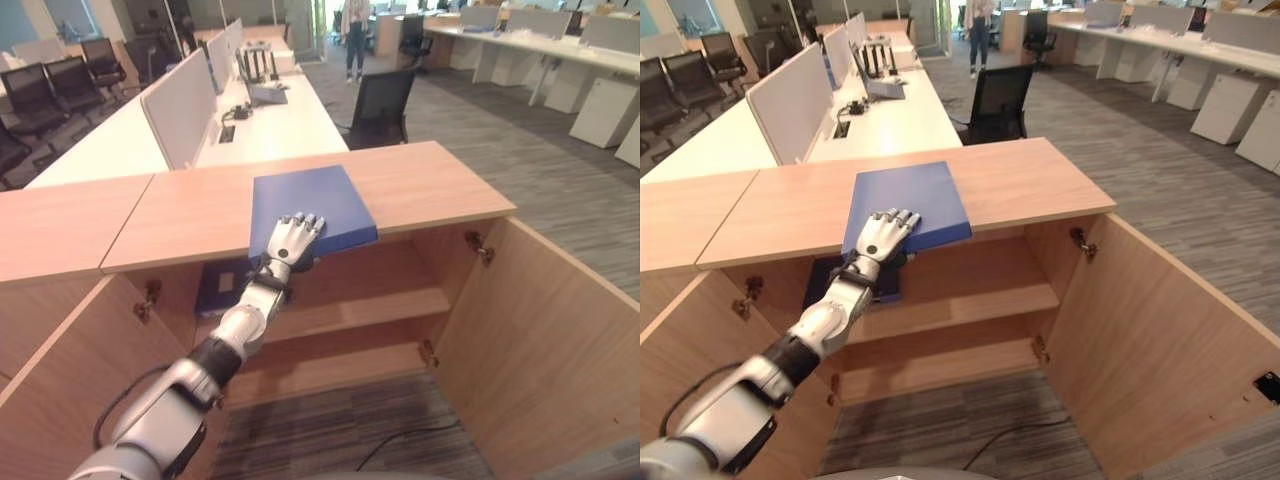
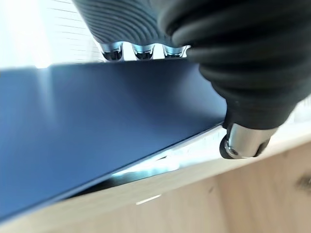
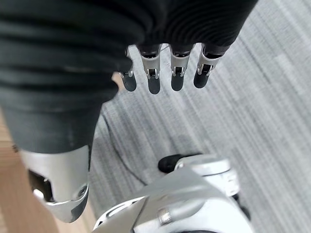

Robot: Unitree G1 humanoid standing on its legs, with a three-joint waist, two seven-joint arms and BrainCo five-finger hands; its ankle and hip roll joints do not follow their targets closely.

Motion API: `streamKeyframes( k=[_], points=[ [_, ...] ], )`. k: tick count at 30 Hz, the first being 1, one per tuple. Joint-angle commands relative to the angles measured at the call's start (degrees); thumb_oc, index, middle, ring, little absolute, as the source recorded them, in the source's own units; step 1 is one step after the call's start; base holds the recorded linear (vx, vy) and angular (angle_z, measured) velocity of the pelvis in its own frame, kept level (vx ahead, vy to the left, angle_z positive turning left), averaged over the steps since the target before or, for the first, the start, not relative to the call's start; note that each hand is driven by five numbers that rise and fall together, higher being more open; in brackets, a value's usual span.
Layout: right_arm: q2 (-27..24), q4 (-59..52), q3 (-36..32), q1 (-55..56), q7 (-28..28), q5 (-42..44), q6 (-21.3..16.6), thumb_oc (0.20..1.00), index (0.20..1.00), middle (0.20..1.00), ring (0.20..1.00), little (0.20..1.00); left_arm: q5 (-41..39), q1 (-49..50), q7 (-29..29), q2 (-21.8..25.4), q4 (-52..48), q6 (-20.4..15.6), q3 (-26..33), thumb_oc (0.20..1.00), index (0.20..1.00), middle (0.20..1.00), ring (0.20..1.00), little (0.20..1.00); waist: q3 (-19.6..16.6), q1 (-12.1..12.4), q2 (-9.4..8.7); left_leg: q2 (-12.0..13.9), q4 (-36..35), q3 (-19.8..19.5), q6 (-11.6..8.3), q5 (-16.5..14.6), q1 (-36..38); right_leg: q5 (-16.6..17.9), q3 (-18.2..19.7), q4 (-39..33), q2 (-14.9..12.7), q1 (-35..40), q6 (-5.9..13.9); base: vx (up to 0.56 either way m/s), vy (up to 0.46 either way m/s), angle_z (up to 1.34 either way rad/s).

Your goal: Put the empty folder in the office cabinet

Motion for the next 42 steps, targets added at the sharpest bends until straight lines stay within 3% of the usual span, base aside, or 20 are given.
streamKeyframes(
  k=[1, 6, 10, 13, 14, 17, 18, 21, 27, 35, 42],
  points=[
    [2.93, 4.27, -0.56, -2.76, -0.07, -0.11, -0.04, 1.0, 1.0, 1.0, 1.0, 1.0, -15.3, 0.86, -4.11, 1.57, 1.07, -4.47, 2.95, 0.2, 0.2, 0.2, 0.2, 0.2, 2.06, 1.17, -4.11, -0.51, 0.82, -0.88, -0.54, -4.22, -0.41, -3.76, -0.83, 0.13, -3.06, 3.39, 5.45, 0.01, -0.009, 0.09],
    [3.01, 3.12, -2.09, -1.32, 1.47, -1.03, -0.17, 1.0, 1.0, 1.0, 1.0, 1.0, -29.2, 16.54, -6.89, 3.74, -15.16, -9.91, 13.12, 0.2, 0.2, 0.2, 0.2, 0.2, 3.18, 2.68, -4.07, -0.6, 0.82, -1.71, -0.46, -3.88, -1.2, -3.58, -1.46, 0.13, -3.09, 3.18, 5.35, 0.0, -0.014, 0.1],
    [3.02, 2.97, -2.19, -0.76, 2.12, -1.55, -0.11, 1.0, 1.0, 1.0, 1.0, 1.0, -32.07, 20.61, -7.69, 5.86, -21.91, -11.47, 17.42, 0.2, 0.2, 0.2, 0.2, 0.2, 3.32, 3.0, -4.02, -0.74, 0.82, -2.22, -0.47, -3.71, -1.63, -3.46, -1.82, 0.13, -3.11, 2.94, 5.36, 0.0, -0.004, 0.11],
    [2.19, 3.21, -2.23, -0.58, 3.72, -2.56, 0.2, 1.0, 1.0, 1.0, 1.0, 1.0, -45.14, 22.56, -13.71, 6.28, -28.06, -14.4, 18.72, 0.2, 0.2, 0.2, 0.2, 0.2, 3.23, 3.29, -3.72, -0.88, 0.82, -2.65, -0.57, -3.4, -1.99, -3.46, -2.3, 0.13, -3.17, 2.88, 5.33, 0.0, -0.002, 0.14],
    [2.14, 3.21, -2.22, -0.57, 3.78, -2.59, 0.21, 1.0, 1.0, 1.0, 1.0, 1.0, -45.55, 22.71, -14.04, 6.37, -28.32, -14.31, 18.96, 0.2, 0.2, 0.2, 0.2, 0.2, 3.21, 3.25, -3.69, -0.87, 0.82, -2.67, -0.57, -3.4, -2.0, -3.46, -2.32, 0.13, -3.16, 2.87, 5.33, 0.01, 0.001, 0.06],
    [0.88, 2.99, -2.06, -1.11, 6.16, -3.97, 1.2, 1.0, 1.0, 1.0, 1.0, 1.0, -72.15, 24.16, -20.96, 6.07, -31.07, -15.72, 20.06, 0.2, 0.2, 0.2, 0.2, 0.2, 3.17, 3.15, -3.05, -0.78, 0.82, -2.7, -0.69, -3.51, -1.48, -3.51, -2.49, 0.13, -3.19, 3.22, 5.35, 0.01, 0.004, 0.06],
    [1.05, 2.91, -1.54, -1.77, 7.4, -4.24, 1.52, 1.0, 1.0, 1.0, 1.0, 1.0, -85.33, 24.22, -23.75, 5.81, -32.47, -15.14, 20.06, 0.2, 0.2, 0.2, 0.2, 0.2, 2.93, 3.17, -2.92, -0.82, 0.82, -2.79, -0.7, -3.16, -1.72, -3.22, -2.55, 0.13, -3.3, 2.96, 5.23, 0.0, 0.0, 0.0],
    [1.51, 3.26, -0.62, -2.56, 8.95, -4.49, 1.79, 1.0, 1.0, 1.0, 1.0, 1.0, -95.52, 23.14, -26.08, 6.37, -33.68, -13.7, 17.97, 0.2, 0.2, 0.2, 0.2, 0.2, 2.93, 3.26, -2.8, -0.92, 0.82, -3.02, -0.72, -3.24, -1.56, -3.2, -2.57, 0.13, -3.25, 3.22, 5.14, 0.0, 0.0, 0.01],
    [2.04, 4.03, 0.19, -3.34, 9.04, -4.69, 1.49, 1.0, 1.0, 1.0, 1.0, 1.0, -99.4, 18.13, -26.5, 7.97, -35.39, -12.76, 14.08, 0.2, 0.2, 0.2, 0.2, 0.2, 2.84, 3.28, -2.89, -1.05, 0.82, -3.32, -0.73, -3.39, -1.42, -3.37, -2.54, 0.13, -3.11, 3.57, 5.15, 0.0, 0.0, 0.0],
    [2.51, 5.36, 0.63, -4.44, 8.87, -3.91, 1.45, 1.0, 1.0, 1.0, 1.0, 1.0, -104.67, 7.04, -26.03, 6.44, -35.49, -12.26, 6.11, 0.2, 0.2, 0.2, 0.2, 0.2, 2.34, 2.59, -2.68, -1.13, 0.82, -3.56, -0.56, -3.61, -1.13, -3.44, -2.52, 0.13, -3.07, 3.57, 5.14, 0.0, 0.0, 0.0],
    [2.25, 5.31, 0.92, -4.02, 8.98, -4.59, 1.5, 1.0, 1.0, 1.0, 1.0, 1.0, -104.47, 7.66, -27.33, 7.75, -33.76, -10.45, 4.66, 0.2, 0.2, 0.2, 0.2, 0.2, 2.37, 2.37, -2.68, -1.04, 0.82, -3.4, -0.55, -3.8, -0.99, -3.61, -2.35, 0.13, -2.95, 3.64, 5.11, 0.0, -0.001, -0.02]
  ],
)
